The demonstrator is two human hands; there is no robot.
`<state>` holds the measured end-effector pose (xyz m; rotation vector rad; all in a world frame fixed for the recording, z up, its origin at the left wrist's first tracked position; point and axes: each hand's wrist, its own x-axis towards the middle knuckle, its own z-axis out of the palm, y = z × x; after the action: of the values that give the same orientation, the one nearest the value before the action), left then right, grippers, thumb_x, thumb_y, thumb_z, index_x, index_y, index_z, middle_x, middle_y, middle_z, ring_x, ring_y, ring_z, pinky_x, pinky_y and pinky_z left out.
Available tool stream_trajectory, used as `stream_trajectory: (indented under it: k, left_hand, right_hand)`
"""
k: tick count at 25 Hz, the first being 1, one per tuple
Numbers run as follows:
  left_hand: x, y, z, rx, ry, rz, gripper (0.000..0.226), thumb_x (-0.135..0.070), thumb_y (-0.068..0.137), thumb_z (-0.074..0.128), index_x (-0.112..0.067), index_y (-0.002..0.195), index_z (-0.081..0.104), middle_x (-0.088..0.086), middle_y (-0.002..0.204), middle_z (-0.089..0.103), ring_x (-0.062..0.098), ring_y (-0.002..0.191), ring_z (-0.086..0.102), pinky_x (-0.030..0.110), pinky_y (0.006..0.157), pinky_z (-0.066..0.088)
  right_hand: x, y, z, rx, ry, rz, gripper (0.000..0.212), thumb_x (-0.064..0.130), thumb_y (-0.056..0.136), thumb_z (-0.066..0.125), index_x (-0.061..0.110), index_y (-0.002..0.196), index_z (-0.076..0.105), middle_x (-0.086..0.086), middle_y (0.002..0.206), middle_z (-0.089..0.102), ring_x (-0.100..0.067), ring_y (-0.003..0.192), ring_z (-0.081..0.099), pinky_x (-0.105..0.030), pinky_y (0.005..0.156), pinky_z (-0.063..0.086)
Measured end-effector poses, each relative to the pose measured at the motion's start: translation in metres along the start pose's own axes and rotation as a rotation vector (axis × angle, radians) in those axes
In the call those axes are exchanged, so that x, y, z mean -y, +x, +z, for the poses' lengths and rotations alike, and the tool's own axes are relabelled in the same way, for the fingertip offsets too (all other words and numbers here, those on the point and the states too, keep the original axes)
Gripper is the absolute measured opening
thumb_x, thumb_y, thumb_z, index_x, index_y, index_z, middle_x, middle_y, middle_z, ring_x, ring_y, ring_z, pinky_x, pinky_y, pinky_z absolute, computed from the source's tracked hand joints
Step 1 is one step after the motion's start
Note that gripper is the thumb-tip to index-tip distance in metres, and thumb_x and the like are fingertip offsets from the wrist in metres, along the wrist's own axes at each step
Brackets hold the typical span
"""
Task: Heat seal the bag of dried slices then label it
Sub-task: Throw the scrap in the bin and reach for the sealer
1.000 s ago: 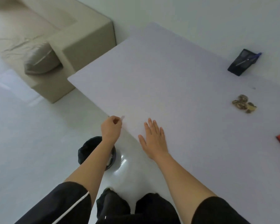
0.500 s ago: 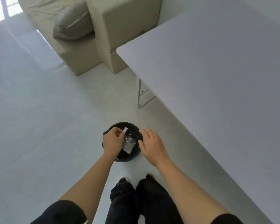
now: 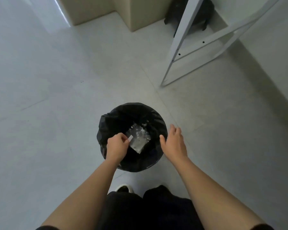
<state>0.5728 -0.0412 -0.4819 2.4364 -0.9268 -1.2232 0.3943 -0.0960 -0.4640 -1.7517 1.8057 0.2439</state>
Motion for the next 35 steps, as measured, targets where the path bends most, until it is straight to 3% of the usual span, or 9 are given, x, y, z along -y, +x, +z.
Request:
stream_trajectory:
  k: [4,9,12,16,21,24,27,33,35]
  left_hand:
    - [0.024,0.041,0.033,0.061,0.058,0.033,0.01,-0.013,0.09,0.055,-0.013,0.082,0.062,0.008,0.081,0.067,0.02,0.074,0.062,0.028,0.066,0.048]
    - [0.041,0.071,0.057,0.104,0.143,-0.023,0.01,-0.016,0.086,0.058,-0.008,0.083,0.063,0.014,0.081,0.068,0.026,0.076,0.064,0.033,0.065,0.051]
    - [0.041,0.069,0.056,0.074,0.221,-0.036,0.013,-0.012,0.086,0.056,-0.001,0.091,0.062,0.015,0.084,0.064,0.029,0.075,0.059,0.035,0.064,0.046]
    - [0.022,0.038,0.025,0.023,0.272,-0.009,0.008,-0.002,0.084,0.049,-0.001,0.081,0.057,0.014,0.079,0.056,0.026,0.067,0.049,0.033,0.06,0.039]
    - [-0.038,-0.038,-0.062,-0.006,0.244,0.059,0.013,-0.008,0.084,0.048,-0.003,0.081,0.059,0.014,0.075,0.059,0.033,0.079,0.053,0.032,0.065,0.038]
    - [-0.108,-0.104,-0.14,-0.071,0.155,0.187,0.028,-0.016,0.092,0.046,-0.006,0.111,0.063,0.016,0.108,0.067,0.034,0.106,0.057,0.034,0.084,0.042]
    - [-0.193,-0.18,-0.215,-0.162,0.117,0.366,0.038,-0.019,0.098,0.039,-0.003,0.131,0.05,0.014,0.132,0.056,0.03,0.122,0.05,0.035,0.101,0.036]
    - [-0.363,-0.278,-0.277,-0.217,0.161,0.788,0.032,-0.015,0.099,0.031,0.003,0.119,0.048,0.021,0.123,0.055,0.037,0.109,0.053,0.038,0.083,0.04]
    - [-0.419,-0.308,-0.265,-0.202,0.24,0.951,0.035,-0.018,0.098,0.03,0.001,0.123,0.045,0.02,0.128,0.052,0.036,0.113,0.051,0.041,0.089,0.041]
  right_hand:
    - [-0.011,0.025,0.047,0.028,0.047,0.101,0.06,0.042,0.097,0.037,0.009,0.142,0.017,-0.015,0.13,0.045,-0.033,0.103,0.057,-0.033,0.068,0.041]
    - [-0.019,0.037,0.079,-0.021,0.08,0.163,0.027,0.009,0.095,0.038,0.008,0.12,0.028,-0.014,0.096,0.06,-0.025,0.07,0.053,-0.034,0.057,0.041]
    - [-0.018,0.036,0.077,-0.015,0.052,0.148,0.033,0.019,0.098,0.035,0.008,0.127,0.024,-0.014,0.109,0.058,-0.027,0.078,0.056,-0.036,0.06,0.043]
    - [0.001,0.014,0.041,-0.027,-0.05,0.066,0.059,0.038,0.098,0.031,0.007,0.144,0.011,-0.016,0.143,0.033,-0.031,0.122,0.042,-0.042,0.09,0.043]
    - [0.054,-0.048,-0.057,-0.059,-0.058,-0.12,0.056,0.038,0.099,0.031,0.005,0.143,0.02,-0.014,0.147,0.03,-0.029,0.132,0.032,-0.037,0.107,0.028]
    - [0.099,-0.103,-0.147,-0.081,-0.051,-0.221,0.054,0.037,0.099,0.03,0.006,0.143,0.022,-0.013,0.15,0.028,-0.027,0.137,0.026,-0.037,0.112,0.022]
    - [0.135,-0.16,-0.243,-0.185,-0.045,-0.294,0.052,0.034,0.099,0.028,0.005,0.142,0.027,-0.013,0.148,0.031,-0.028,0.137,0.029,-0.039,0.113,0.023]
    - [0.135,-0.226,-0.426,-0.558,0.004,-0.223,0.052,0.033,0.099,0.027,0.004,0.142,0.026,-0.013,0.149,0.032,-0.027,0.136,0.031,-0.039,0.114,0.026]
    - [0.1,-0.246,-0.479,-0.681,-0.015,-0.136,0.053,0.034,0.099,0.026,0.005,0.143,0.024,-0.013,0.15,0.03,-0.027,0.137,0.029,-0.04,0.115,0.025]
